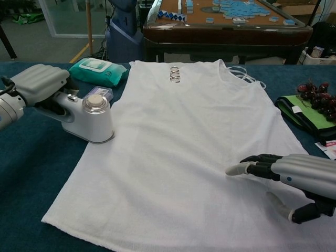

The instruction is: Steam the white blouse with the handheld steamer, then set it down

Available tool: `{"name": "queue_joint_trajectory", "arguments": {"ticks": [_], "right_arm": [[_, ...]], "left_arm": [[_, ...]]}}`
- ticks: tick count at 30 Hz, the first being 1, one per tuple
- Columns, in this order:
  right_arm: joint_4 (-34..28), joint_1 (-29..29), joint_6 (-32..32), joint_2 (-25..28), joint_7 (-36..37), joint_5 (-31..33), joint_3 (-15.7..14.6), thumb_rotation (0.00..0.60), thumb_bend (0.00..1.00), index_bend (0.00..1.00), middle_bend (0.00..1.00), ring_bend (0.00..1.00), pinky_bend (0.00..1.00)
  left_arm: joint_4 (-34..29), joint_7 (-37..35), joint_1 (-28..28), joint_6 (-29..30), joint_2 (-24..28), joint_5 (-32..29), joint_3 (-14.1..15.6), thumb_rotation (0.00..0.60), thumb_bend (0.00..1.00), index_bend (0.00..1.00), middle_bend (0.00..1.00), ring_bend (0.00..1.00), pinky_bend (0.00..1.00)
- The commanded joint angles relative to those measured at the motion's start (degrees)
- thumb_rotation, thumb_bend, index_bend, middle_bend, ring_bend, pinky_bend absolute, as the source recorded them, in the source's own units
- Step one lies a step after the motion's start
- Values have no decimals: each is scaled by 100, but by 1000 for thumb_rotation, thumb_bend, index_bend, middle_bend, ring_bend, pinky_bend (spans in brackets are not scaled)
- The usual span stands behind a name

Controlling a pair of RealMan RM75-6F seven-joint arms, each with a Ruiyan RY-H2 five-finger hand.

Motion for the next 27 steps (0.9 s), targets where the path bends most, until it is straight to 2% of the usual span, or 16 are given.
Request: {"name": "queue_joint_trajectory", "arguments": {"ticks": [1,11,22,25,27], "right_arm": [[-52,-8,53,51,-27,-27,12,529,743,11,119,0,15],[-482,-28,478,442,-20,-166,155,528,743,11,119,0,15],[-1400,27,1097,1375,-126,-225,624,518,729,11,119,0,15],[-1546,-13,1218,1559,-250,-165,736,510,725,11,119,0,15],[-1602,-65,1299,1625,-297,-146,771,509,725,11,119,0,15]], "left_arm": [[-233,-126,119,52,183,-140,-117,600,246,846,694,579,561],[-920,-483,551,42,736,-586,-325,600,246,846,694,578,561],[-903,-694,798,-74,696,-689,-228,600,246,833,681,569,560],[-765,-708,789,-86,608,-622,-185,600,246,796,664,556,560],[-697,-716,775,-139,567,-615,-177,600,246,726,637,540,552]]}}
